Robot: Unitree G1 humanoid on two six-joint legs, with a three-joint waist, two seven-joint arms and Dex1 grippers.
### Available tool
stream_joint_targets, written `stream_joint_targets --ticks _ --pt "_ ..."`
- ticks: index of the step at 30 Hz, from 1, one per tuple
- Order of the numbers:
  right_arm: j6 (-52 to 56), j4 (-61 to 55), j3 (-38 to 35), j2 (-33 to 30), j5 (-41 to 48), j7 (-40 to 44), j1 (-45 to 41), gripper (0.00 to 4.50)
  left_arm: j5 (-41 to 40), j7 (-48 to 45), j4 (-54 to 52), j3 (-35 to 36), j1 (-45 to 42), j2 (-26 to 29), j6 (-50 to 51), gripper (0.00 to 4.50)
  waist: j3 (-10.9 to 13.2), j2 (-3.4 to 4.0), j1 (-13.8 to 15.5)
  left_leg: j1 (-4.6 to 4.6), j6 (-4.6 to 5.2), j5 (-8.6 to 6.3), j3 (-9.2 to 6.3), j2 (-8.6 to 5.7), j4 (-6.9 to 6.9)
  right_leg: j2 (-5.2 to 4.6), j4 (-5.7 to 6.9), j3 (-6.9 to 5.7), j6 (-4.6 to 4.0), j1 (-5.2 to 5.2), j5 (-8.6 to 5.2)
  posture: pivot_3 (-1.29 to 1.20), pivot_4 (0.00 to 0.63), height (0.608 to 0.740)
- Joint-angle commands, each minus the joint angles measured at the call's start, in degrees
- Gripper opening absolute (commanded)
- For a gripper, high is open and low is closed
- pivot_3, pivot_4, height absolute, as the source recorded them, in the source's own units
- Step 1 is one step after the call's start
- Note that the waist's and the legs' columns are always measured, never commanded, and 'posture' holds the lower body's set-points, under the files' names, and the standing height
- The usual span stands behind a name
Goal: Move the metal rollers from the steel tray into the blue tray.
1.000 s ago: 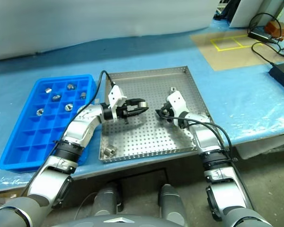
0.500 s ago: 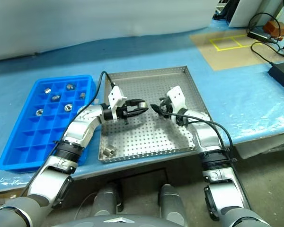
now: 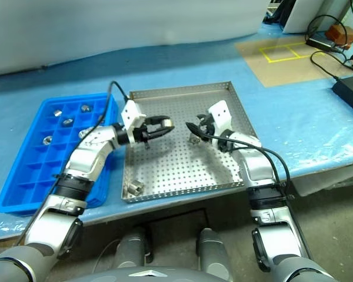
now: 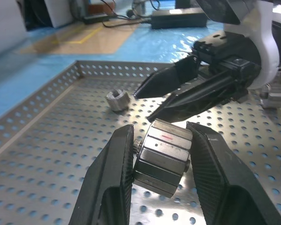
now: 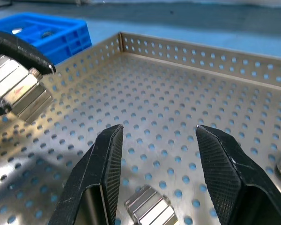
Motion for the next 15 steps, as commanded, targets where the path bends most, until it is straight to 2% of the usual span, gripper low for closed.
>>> stream_joint_targets --ticks 1,6,10,15 --pt "-1.2 -2.7 0.6 1.2 1.6 0.9 -3.3 2.56 -2.6 2.3 -6.9 4.4 1.3 2.9 2.0 1.42 0.0 0.0 0.0 0.0 0.0 0.0 0.0 0.02 0.0 0.01 0.0 0.0 0.0 0.0 0.0 -0.16 0.15 0.74" --pt "-3.1 1.5 2.4 2.9 1.0 3.2 -7.1 2.56 -3.7 4.6 -14.5 9.6 7.5 9.4 5.2 1.42 0.0 0.0 0.5 -0.01 -0.25 0.14 -0.01 0.01 -0.1 0.0 -0.02 -0.07 -0.02 -0.03 -0.01 -0.04 0.15 0.74" --pt "-5.5 6.6 4.0 4.9 0.9 5.6 -10.4 2.56 -4.7 7.9 -22.1 16.1 16.0 14.4 8.2 1.42 0.0 0.0 1.0 -0.09 -0.32 0.17 -0.02 0.04 -0.21 0.01 -0.02 -0.12 -0.04 -0.16 -0.03 0.04 0.15 0.74" --pt "-9.2 13.6 5.9 7.9 0.3 8.4 -14.1 2.56 -5.7 12.9 -30.8 25.3 28.6 16.9 11.5 1.42 0.0 -0.01 2.7 -0.12 -0.43 0.23 -0.07 0.07 -0.48 0.01 -0.04 -0.29 -0.16 -0.21 -0.11 0.18 0.15 0.74"
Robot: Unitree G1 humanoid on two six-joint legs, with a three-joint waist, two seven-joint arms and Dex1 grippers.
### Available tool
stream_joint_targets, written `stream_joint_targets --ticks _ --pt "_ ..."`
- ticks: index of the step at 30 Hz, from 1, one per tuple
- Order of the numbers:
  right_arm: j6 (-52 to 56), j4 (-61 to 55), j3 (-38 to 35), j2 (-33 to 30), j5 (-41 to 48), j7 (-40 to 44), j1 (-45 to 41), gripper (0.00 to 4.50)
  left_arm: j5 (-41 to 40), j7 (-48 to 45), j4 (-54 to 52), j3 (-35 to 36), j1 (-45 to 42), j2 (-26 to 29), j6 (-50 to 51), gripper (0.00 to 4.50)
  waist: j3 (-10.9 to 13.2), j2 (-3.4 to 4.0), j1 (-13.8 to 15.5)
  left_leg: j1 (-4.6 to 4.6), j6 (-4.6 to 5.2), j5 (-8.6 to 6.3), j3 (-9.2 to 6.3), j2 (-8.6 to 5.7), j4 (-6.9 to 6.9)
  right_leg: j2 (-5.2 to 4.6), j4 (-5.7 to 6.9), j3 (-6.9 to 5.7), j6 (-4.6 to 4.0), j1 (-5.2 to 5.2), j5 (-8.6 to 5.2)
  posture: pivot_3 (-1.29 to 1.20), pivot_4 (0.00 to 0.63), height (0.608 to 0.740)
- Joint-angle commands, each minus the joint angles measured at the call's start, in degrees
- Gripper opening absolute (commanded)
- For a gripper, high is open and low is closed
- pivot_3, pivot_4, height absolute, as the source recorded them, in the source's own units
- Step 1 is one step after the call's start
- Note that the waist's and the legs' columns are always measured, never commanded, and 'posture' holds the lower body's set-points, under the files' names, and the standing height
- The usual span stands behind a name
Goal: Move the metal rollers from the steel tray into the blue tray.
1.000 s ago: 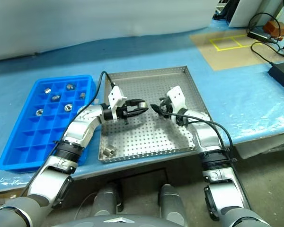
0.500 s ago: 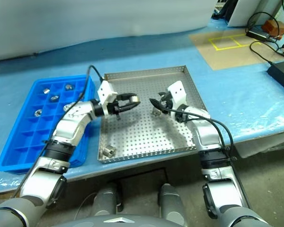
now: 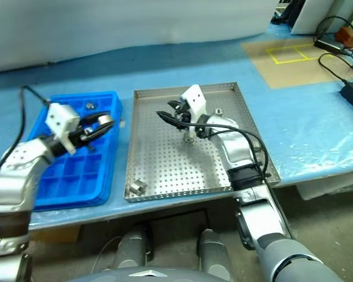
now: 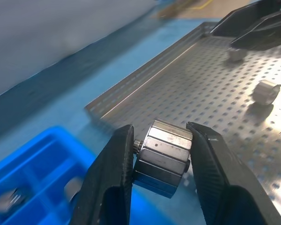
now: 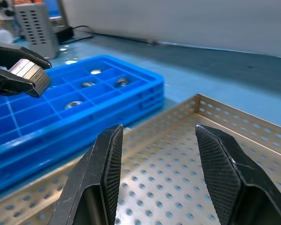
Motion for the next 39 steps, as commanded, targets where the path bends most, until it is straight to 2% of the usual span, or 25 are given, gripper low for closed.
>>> stream_joint_targets --ticks 1,5,12,20,27,36,39 --pt "-3.6 3.1 0.9 1.9 0.1 2.2 -3.1 2.56 -1.1 4.0 -6.9 6.9 5.3 0.9 1.5 1.42 0.0 -0.02 1.1 0.01 -0.02 0.01 0.0 0.01 -0.05 0.01 -0.02 -0.01 -0.01 -0.01 -0.01 0.21 0.15 0.74" --pt "-6.3 8.6 1.6 4.4 -0.3 4.5 -5.9 2.56 0.8 11.8 -10.6 11.3 10.2 -0.9 4.4 1.42 0.0 -0.03 3.0 -0.01 -0.02 0.02 -0.11 0.05 -0.16 0.01 -0.01 -0.13 -0.07 -0.02 -0.04 0.29 0.15 0.74" --pt "-9.2 13.2 2.2 6.7 -1.1 6.6 -8.2 2.56 4.8 21.1 -9.2 12.6 12.3 -4.1 3.0 1.42 0.0 -0.04 5.8 -0.04 -0.05 0.03 -0.27 0.12 -0.17 0.02 0.0 -0.25 -0.1 0.0 -0.07 0.34 0.15 0.74" --pt "-9.5 12.7 1.6 5.9 -2.1 6.1 -7.2 2.56 10.0 27.1 -1.6 11.0 13.1 -6.8 -0.6 1.42 0.0 -0.06 5.8 -0.18 -0.24 0.15 -0.68 0.09 -0.17 0.08 0.01 -0.47 -0.09 -0.01 -0.06 0.29 0.15 0.74" --pt "-8.9 10.7 1.3 4.3 -2.4 4.5 -5.6 2.56 10.1 26.2 2.9 8.6 11.7 -6.2 -0.1 1.42 0.0 -0.09 5.8 -0.24 -0.31 0.2 -0.82 0.08 -0.15 0.07 0.02 -0.59 -0.09 0.01 -0.06 0.23 0.15 0.74" --pt "-8.5 9.5 1.2 3.3 -2.6 3.1 -4.7 2.58 8.7 24.4 5.3 9.5 11.4 -4.1 1.1 4.31 0.0 -0.09 5.5 -0.24 -0.46 0.29 -0.82 0.1 -0.14 0.1 0.05 -0.59 -0.07 0.0 -0.05 0.21 0.15 0.74" --pt "-8.7 9.6 1.3 3.1 -2.7 3.0 -4.6 2.58 7.2 23.5 4.9 10.0 10.7 -3.4 1.3 4.31 0.0 -0.09 5.5 -0.24 -0.46 0.29 -0.82 0.09 -0.14 0.09 0.05 -0.59 -0.03 0.0 -0.02 0.21 0.15 0.74"
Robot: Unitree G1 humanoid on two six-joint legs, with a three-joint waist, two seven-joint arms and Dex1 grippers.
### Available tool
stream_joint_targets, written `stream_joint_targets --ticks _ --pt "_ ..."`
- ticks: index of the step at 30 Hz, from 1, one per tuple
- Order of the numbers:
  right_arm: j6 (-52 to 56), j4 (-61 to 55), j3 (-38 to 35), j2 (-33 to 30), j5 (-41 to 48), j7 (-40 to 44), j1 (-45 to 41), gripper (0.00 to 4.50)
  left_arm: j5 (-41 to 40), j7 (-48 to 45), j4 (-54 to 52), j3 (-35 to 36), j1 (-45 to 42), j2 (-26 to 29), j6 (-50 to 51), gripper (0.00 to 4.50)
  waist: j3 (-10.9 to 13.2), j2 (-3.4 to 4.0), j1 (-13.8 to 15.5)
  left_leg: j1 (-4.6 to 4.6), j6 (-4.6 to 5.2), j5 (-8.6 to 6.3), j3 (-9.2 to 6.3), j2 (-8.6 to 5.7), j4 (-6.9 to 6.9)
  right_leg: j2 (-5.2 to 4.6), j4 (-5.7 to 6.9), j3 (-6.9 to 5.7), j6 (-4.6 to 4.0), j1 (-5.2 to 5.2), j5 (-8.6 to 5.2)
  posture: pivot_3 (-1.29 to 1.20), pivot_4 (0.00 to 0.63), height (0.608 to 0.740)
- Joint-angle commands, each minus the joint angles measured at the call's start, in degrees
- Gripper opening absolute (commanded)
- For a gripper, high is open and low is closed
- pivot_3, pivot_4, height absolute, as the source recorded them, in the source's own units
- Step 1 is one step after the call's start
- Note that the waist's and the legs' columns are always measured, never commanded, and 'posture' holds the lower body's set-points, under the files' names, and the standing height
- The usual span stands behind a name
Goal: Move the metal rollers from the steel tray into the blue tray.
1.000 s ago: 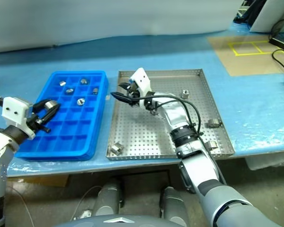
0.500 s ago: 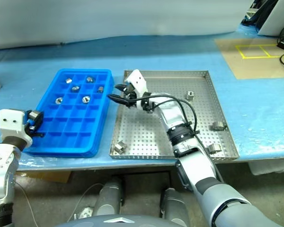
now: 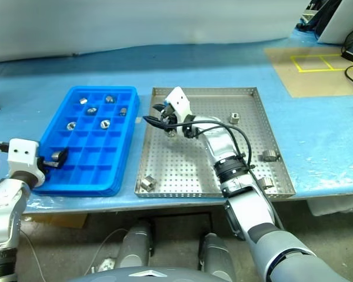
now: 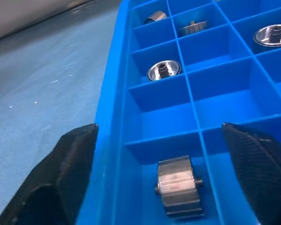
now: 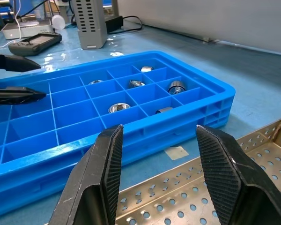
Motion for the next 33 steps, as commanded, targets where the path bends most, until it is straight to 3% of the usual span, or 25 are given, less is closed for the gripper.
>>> stream_joint_targets --ticks 1,5,10,18,26,33 --pt "-0.6 -2.2 -0.6 0.0 0.3 -0.2 0.0 2.58 -2.1 -1.4 -1.8 1.7 -1.1 1.5 -0.5 4.31 0.0 0.0 0.0 0.0 0.0 0.0 0.0 0.0 0.0 0.0 0.0 0.0 0.0 0.0 0.0 0.21 0.15 0.74" --pt "-1.8 -0.8 -0.3 -0.2 -0.8 -0.8 -0.3 2.58 -7.8 -4.9 -6.7 0.5 -3.4 0.9 1.2 4.31 0.0 0.0 0.1 -0.01 -0.02 0.01 -0.01 -0.01 0.02 -0.01 0.01 -0.02 -0.01 0.02 0.0 0.2 0.15 0.74" --pt "-3.3 1.5 -0.3 -0.2 -2.1 -2.1 -0.1 2.58 -11.4 -12.2 -10.2 -8.6 -8.9 1.5 3.5 4.31 0.0 0.0 0.2 -0.01 -0.08 0.05 -0.03 -0.01 0.08 -0.05 0.08 -0.09 -0.09 0.07 -0.05 0.19 0.15 0.74" --pt "-0.1 -6.0 -1.9 -3.3 -1.8 -4.0 4.0 2.58 -9.4 -21.6 1.7 -22.3 -23.1 -1.2 -0.3 4.31 0.0 0.01 -0.8 0.0 -0.09 0.08 -0.01 -0.03 0.17 -0.01 0.21 -0.04 0.12 0.04 0.08 0.01 0.15 0.74" --pt "5.1 -16.9 -2.2 -6.5 -1.7 -7.7 12.4 2.58 -10.4 -29.8 10.4 -24.7 -28.6 -2.0 -3.2 4.31 0.0 0.0 -4.3 0.06 -0.06 0.06 -0.01 -0.09 0.25 0.03 0.3 0.05 0.17 0.06 0.11 -0.11 0.15 0.74" --pt "1.2 -9.9 -0.1 -4.1 -4.4 -9.6 9.8 2.58 -10.6 -33.1 13.5 -23.0 -30.4 -1.1 -4.0 4.31 0.0 0.0 -6.3 0.26 -0.08 0.08 0.04 -0.09 0.46 0.01 0.82 0.2 -0.16 0.03 -0.08 -0.09 0.15 0.74"
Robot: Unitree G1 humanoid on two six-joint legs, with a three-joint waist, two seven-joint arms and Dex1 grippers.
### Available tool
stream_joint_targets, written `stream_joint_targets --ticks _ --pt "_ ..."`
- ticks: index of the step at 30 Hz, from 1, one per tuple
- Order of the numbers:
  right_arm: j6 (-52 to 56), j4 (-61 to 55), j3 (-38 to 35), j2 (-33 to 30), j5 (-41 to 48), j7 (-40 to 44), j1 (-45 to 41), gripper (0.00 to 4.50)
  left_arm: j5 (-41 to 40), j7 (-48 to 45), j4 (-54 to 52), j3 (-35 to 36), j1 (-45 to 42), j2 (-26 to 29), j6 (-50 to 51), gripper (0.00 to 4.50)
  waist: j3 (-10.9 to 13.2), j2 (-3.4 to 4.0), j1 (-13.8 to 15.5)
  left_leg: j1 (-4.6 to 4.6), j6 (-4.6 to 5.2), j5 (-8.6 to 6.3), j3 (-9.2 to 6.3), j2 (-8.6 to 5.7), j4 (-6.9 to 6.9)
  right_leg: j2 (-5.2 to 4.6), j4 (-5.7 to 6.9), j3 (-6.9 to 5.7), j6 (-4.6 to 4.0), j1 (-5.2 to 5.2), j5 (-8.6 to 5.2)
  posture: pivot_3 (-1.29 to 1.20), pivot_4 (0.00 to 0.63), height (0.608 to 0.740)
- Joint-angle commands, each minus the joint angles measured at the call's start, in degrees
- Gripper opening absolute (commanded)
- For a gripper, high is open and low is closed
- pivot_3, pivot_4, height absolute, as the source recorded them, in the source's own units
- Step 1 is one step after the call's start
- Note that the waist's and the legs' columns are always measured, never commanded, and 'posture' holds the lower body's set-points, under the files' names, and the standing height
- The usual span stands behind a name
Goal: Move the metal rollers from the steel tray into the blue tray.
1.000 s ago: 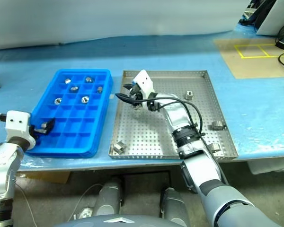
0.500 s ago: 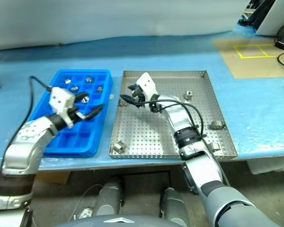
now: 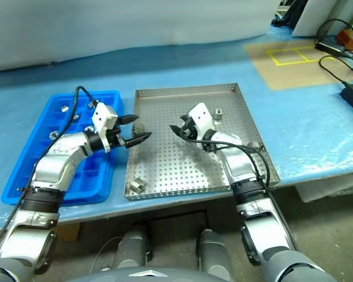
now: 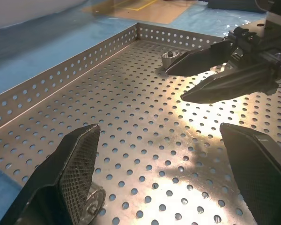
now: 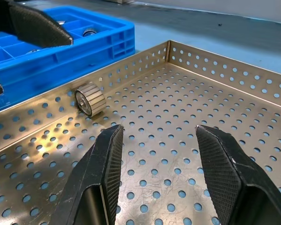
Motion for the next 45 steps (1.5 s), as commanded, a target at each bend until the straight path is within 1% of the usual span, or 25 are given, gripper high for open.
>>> stream_joint_targets --ticks 1,2,5,9,10,14,17,22,27,30,39,42,45 --pt "-3.4 3.8 0.6 1.6 -0.8 -0.2 -4.0 2.58 -0.4 -0.3 -0.8 2.2 -0.3 1.3 -1.6 4.31 0.0 0.01 -0.1 0.03 0.0 0.0 0.01 0.01 0.06 0.0 0.05 0.03 -0.03 0.0 -0.02 -0.09 0.15 0.74" --pt "-4.0 5.1 0.5 1.9 -0.8 -0.2 -4.7 2.58 -0.3 -0.1 -0.9 2.3 -0.1 1.4 -1.8 4.31 0.0 0.01 0.0 0.04 -0.01 0.01 0.02 0.03 0.09 0.0 0.08 0.04 -0.05 0.0 -0.03 -0.07 0.15 0.74" --pt "-8.3 12.2 0.3 2.9 -1.4 0.8 -8.4 3.1 -0.6 1.6 -2.6 4.3 1.4 2.2 -1.4 4.35 0.0 0.01 0.1 0.03 -0.02 0.02 0.02 0.04 0.15 0.0 0.12 0.04 -0.06 0.0 -0.04 -0.04 0.15 0.74" --pt "-11.9 19.5 0.2 4.5 -1.8 1.5 -12.2 4.4 -1.3 3.4 -5.5 6.9 4.3 3.4 -0.4 4.35 0.0 0.01 0.3 -0.01 0.01 0.0 0.03 0.06 0.17 -0.01 0.11 0.01 -0.1 0.0 -0.06 0.0 0.15 0.74" --pt "-12.6 21.4 0.5 4.9 -2.3 1.4 -13.2 4.46 -1.3 3.9 -6.0 7.7 5.1 3.8 -0.3 4.35 0.0 0.02 0.3 -0.02 0.03 -0.01 0.03 0.07 0.17 -0.01 0.11 -0.01 -0.11 0.0 -0.07 0.01 0.15 0.74" --pt "-15.2 26.8 2.1 6.6 -3.9 3.6 -15.2 4.46 -1.5 6.0 -7.5 10.2 7.2 4.8 0.5 4.35 0.0 0.02 0.6 -0.08 0.09 -0.05 0.01 0.11 0.15 -0.01 0.11 -0.12 -0.19 -0.01 -0.12 0.04 0.15 0.74" --pt "-17.9 32.0 2.7 8.0 -5.8 2.8 -17.1 4.46 -1.4 7.1 -8.3 11.0 8.3 5.1 0.7 4.35 0.0 0.02 0.8 -0.12 0.11 -0.06 0.0 0.16 0.15 -0.01 0.11 -0.19 -0.23 -0.02 -0.14 0.06 0.15 0.74" --pt "-22.1 39.5 2.7 10.1 -7.9 1.7 -21.2 4.46 -1.6 8.2 -9.5 10.9 9.1 4.8 1.2 4.35 0.0 0.05 1.6 -0.12 0.12 -0.07 0.0 0.19 0.16 -0.01 0.13 -0.2 -0.24 -0.04 -0.14 0.06 0.15 0.74" --pt "-25.1 47.2 2.4 11.6 -9.8 0.4 -26.2 4.46 -1.2 9.0 -9.3 9.8 8.5 4.0 1.2 4.35 0.0 0.05 1.7 -0.13 0.13 -0.08 0.0 0.22 0.15 -0.01 0.15 -0.21 -0.26 -0.05 -0.16 0.05 0.15 0.74" --pt "-25.8 50.4 2.6 12.6 -10.7 0.5 -27.8 4.46 -1.0 9.2 -8.9 9.5 8.1 3.8 1.1 4.35 0.0 0.05 1.8 -0.15 0.13 -0.08 0.0 0.22 0.14 -0.01 0.13 -0.22 -0.28 -0.06 -0.17 0.05 0.15 0.74" --pt "-25.2 56.5 2.3 15.2 -13.7 -2.3 -30.3 4.46 -0.8 10.4 -9.7 9.1 8.5 3.7 1.4 4.35 0.0 0.06 1.8 -0.23 0.12 -0.08 0.0 0.25 0.14 0.0 0.15 -0.24 -0.29 -0.15 -0.17 0.08 0.15 0.74" --pt "-24.9 57.1 1.5 15.5 -13.9 -3.7 -31.2 4.46 -0.8 10.8 -10.4 9.0 9.0 3.8 1.7 4.35 0.0 0.06 1.9 -0.24 0.12 -0.08 0.0 0.26 0.14 0.0 0.15 -0.25 -0.3 -0.17 -0.18 0.09 0.15 0.74" --pt "-25.1 56.6 0.1 15.2 -13.2 -3.1 -31.7 4.46 -1.0 10.3 -11.1 8.6 9.6 4.0 2.0 4.35 0.0 0.06 2.0 -0.26 0.11 -0.08 0.0 0.26 0.14 0.0 0.14 -0.25 -0.3 -0.18 -0.18 0.08 0.15 0.74"
